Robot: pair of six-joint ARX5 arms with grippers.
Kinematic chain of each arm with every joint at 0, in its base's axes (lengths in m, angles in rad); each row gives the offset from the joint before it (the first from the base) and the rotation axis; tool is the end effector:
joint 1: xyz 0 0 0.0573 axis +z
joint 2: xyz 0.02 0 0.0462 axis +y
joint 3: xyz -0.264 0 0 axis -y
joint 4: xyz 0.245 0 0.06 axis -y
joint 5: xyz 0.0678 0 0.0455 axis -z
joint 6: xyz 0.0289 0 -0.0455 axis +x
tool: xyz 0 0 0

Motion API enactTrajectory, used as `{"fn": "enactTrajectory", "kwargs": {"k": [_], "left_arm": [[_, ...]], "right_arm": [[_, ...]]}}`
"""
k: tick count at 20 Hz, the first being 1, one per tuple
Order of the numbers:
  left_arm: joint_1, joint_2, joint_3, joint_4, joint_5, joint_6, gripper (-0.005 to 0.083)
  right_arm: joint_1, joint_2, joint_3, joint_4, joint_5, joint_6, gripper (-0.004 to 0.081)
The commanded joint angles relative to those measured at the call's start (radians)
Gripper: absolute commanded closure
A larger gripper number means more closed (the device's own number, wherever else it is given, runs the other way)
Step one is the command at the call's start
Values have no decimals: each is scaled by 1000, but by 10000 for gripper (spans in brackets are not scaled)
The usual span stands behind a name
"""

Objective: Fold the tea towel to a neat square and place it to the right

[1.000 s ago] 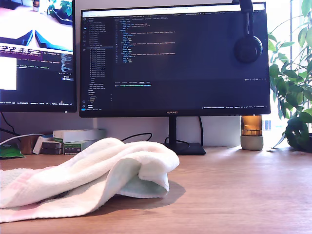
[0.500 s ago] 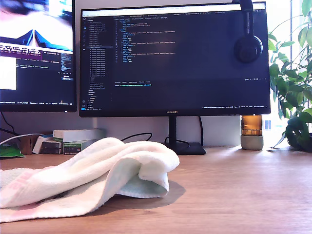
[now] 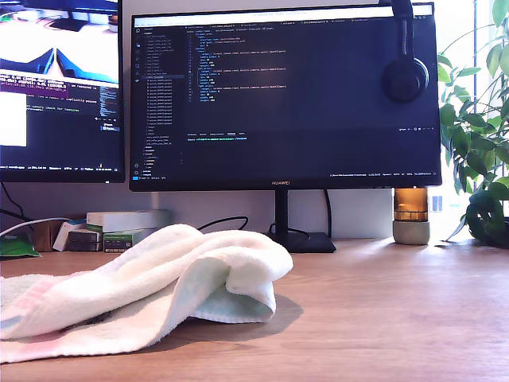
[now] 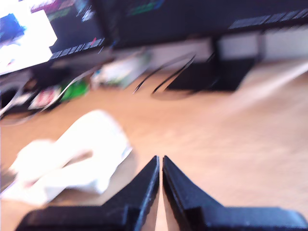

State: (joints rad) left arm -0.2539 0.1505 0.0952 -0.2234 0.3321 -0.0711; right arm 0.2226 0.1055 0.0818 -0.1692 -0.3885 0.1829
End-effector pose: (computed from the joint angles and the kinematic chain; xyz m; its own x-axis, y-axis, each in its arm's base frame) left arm 0.0929 -0.0338 0.1633 0.7979 -0.5439 -0.2601 0.5206 0.8391 -0.1578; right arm 0.0918 0.0320 0.1674 0.8023 0.5700 -0.1774 -0.5235 0.8146 0.2499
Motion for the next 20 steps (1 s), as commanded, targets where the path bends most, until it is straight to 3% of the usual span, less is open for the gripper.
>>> {"fn": "enactTrajectory", "kwargs": {"k": [1, 5, 8, 11, 16, 20], "left_arm": [[-23, 54, 51, 15, 2, 17, 793], [-85, 221, 119, 13, 2, 27, 793], [-122, 359, 189, -30, 2, 27, 793], [-153, 493, 309, -153, 12, 53, 793], [-163, 711, 499, -375, 68, 131, 788], [-163, 898, 566, -453, 119, 220, 601]], "right_arm": [[34, 48, 30, -6, -6, 2, 783], [125, 187, 80, -18, -29, 1, 783], [187, 305, 181, -89, -31, -48, 783], [236, 431, 277, -129, -29, -189, 783], [246, 624, 344, -128, -29, -282, 783], [247, 714, 345, -127, -31, -308, 783]]}}
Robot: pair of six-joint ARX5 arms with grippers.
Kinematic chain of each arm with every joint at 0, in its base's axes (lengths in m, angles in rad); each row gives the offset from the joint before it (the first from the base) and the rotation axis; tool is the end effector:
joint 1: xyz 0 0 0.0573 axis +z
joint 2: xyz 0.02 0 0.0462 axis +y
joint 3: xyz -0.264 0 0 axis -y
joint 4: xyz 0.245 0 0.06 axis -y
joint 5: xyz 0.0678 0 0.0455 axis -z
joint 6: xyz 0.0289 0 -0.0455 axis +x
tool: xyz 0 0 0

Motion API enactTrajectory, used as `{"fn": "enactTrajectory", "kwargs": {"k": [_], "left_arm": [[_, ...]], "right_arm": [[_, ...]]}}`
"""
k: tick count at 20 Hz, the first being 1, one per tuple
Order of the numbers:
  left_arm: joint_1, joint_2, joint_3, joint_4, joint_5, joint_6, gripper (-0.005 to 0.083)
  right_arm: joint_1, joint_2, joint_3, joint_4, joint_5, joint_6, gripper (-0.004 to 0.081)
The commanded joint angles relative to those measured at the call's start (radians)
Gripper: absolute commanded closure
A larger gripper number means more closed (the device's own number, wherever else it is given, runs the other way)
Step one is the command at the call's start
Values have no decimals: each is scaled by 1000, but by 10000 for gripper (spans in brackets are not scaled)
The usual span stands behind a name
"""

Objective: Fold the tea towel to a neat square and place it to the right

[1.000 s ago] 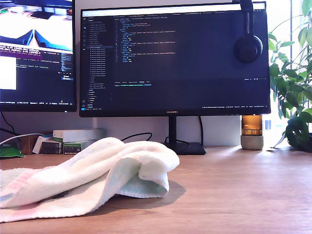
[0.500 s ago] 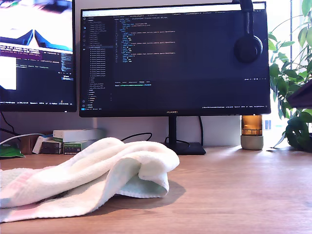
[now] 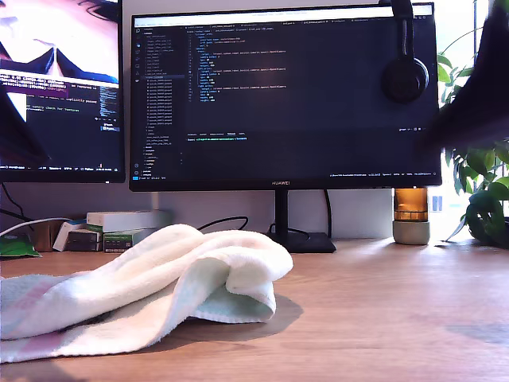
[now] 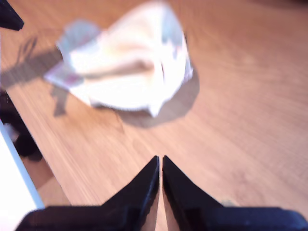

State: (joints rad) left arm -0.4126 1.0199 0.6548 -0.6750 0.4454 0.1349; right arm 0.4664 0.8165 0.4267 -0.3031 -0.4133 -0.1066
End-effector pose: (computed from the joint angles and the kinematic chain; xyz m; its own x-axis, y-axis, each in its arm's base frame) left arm 0.1595 -0.0834 0.2160 0.2457 -0.5778 -0.7783 0.6628 0.6860 -0.3001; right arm 0.1387 0.0828 0.1981 0.4488 0.6756 -0.5850 -0.7446 0.6446 0.1732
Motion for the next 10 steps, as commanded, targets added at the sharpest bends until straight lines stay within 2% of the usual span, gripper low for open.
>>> {"fn": "enactTrajectory", "kwargs": {"k": [1, 5, 8, 10], "left_arm": [[-2, 72, 17, -10, 2, 31, 567], [2, 218, 52, 3, -8, 91, 516], [2, 280, 59, 46, -15, 101, 516], [2, 318, 59, 62, -53, 101, 517]], "right_arm": [[4, 13, 0, 6, -6, -31, 783], [5, 24, 0, 19, -6, -52, 783], [5, 24, 0, 26, -6, -52, 783], [5, 24, 0, 33, -6, -52, 783]]}}
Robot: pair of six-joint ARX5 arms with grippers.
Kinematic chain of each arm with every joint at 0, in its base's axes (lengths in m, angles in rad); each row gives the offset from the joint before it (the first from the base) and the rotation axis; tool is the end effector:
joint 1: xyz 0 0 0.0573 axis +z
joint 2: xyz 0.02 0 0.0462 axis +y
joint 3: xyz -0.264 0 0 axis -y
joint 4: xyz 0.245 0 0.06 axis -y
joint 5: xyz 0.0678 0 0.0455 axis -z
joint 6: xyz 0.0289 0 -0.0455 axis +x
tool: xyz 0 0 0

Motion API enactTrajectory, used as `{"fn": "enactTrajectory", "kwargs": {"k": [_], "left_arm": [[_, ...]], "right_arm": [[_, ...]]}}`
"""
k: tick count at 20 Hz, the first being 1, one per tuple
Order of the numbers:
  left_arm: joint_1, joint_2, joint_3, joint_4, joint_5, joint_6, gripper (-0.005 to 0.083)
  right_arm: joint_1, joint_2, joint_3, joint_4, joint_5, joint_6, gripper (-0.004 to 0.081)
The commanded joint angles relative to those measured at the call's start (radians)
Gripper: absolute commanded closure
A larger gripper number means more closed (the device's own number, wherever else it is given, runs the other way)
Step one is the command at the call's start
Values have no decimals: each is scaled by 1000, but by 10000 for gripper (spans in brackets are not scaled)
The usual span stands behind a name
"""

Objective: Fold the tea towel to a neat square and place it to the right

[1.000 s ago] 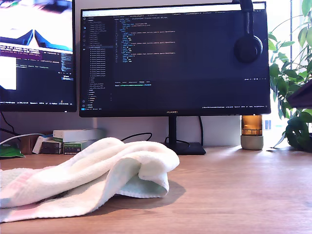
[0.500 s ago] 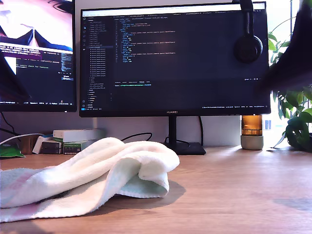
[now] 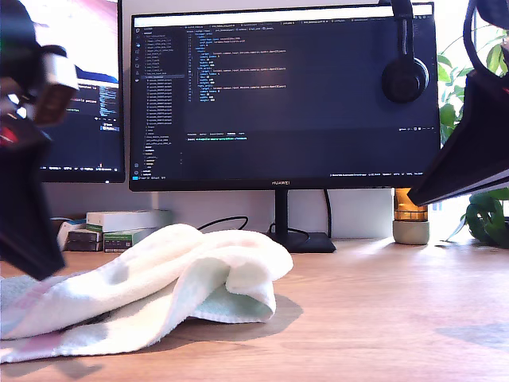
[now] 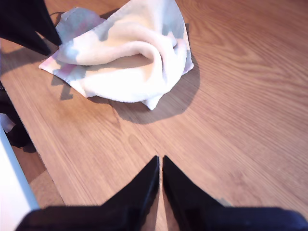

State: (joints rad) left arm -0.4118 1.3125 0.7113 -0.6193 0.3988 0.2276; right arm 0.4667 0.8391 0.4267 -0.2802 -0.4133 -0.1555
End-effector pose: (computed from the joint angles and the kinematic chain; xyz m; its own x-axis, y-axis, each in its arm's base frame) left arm 0.1980 -0.0987 0.1809 0.1344 -0.4824 -0.8656 0.6725 0.6859 -0.2779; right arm 0.1418 0.0845 0.1965 0.4487 0.6758 -0.5848 -0.7681 0.6261 0.1342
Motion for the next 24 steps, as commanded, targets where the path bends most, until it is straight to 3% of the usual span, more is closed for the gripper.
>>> {"fn": "enactTrajectory", "kwargs": {"k": [1, 9, 11, 12, 18, 21, 24], "left_arm": [[2, 43, 3, 12, -20, 9, 517], [1, 134, 5, 52, -21, 8, 538], [-2, 134, 25, 50, -14, 9, 726], [-2, 134, 43, 47, -11, 8, 802], [-1, 134, 197, 70, 117, -27, 793], [-1, 135, 219, 121, 116, -29, 793], [2, 135, 219, 156, 58, -29, 793]], "right_arm": [[4, 2, 0, 14, -6, -3, 783], [6, 3, 0, 59, -7, -1, 783], [28, 5, 0, 59, -22, 1, 783], [48, 10, 0, 59, -48, 1, 783], [253, 127, 0, 141, -66, -3, 767], [351, 218, 1, 270, -65, -2, 767], [433, 327, 3, 374, -41, -3, 761]]}}
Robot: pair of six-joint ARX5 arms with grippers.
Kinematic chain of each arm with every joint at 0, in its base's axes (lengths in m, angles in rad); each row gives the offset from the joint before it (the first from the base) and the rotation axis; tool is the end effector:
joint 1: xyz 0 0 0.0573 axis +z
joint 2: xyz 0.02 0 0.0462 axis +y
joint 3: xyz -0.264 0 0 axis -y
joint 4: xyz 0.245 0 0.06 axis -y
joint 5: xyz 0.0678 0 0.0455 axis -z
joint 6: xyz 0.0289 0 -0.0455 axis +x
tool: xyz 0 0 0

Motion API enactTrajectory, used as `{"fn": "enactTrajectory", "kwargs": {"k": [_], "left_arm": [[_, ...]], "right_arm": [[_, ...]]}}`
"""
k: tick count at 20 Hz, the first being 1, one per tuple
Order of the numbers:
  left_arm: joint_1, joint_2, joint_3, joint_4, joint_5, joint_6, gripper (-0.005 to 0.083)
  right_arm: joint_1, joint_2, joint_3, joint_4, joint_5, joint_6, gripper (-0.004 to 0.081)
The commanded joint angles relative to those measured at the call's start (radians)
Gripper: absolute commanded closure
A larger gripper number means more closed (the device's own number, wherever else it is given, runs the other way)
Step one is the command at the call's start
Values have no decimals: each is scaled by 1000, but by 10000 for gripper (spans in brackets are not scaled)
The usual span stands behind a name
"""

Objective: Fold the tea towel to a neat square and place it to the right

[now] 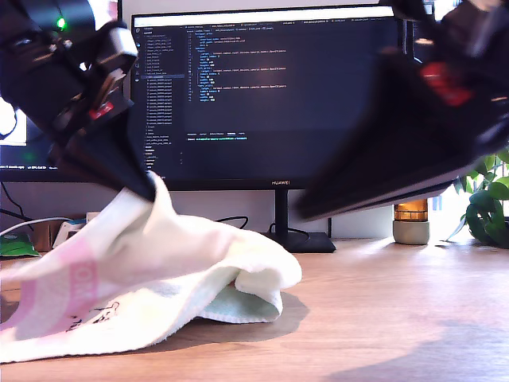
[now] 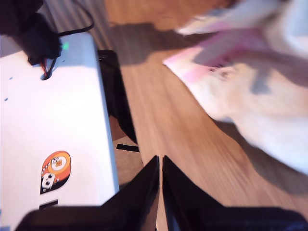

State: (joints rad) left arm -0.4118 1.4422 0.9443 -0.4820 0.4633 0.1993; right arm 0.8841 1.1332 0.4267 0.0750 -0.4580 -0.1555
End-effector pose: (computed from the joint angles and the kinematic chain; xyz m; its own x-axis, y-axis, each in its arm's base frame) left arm 0.2535 -0.1248 0.2233 0.2778 -0.6090 -0.7429 0.7253 0.6401 -0.2535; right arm 0.1227 0.1698 0.1739 0.1170 0.8402 -0.5295 -0.9668 0.2184 0.1329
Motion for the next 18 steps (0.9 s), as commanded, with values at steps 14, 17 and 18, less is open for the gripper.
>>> {"fn": "enactTrajectory", "kwargs": {"k": [14, 17, 18], "left_arm": [[53, 5, -13, 117, -92, -19, 793], [76, 5, -13, 116, -92, -25, 793], [81, 5, -13, 116, -92, -35, 793]], "right_arm": [[117, 490, 321, 136, 151, -50, 781], [117, 569, 365, 138, 155, -28, 781], [116, 588, 373, 143, 174, -24, 781]]}}
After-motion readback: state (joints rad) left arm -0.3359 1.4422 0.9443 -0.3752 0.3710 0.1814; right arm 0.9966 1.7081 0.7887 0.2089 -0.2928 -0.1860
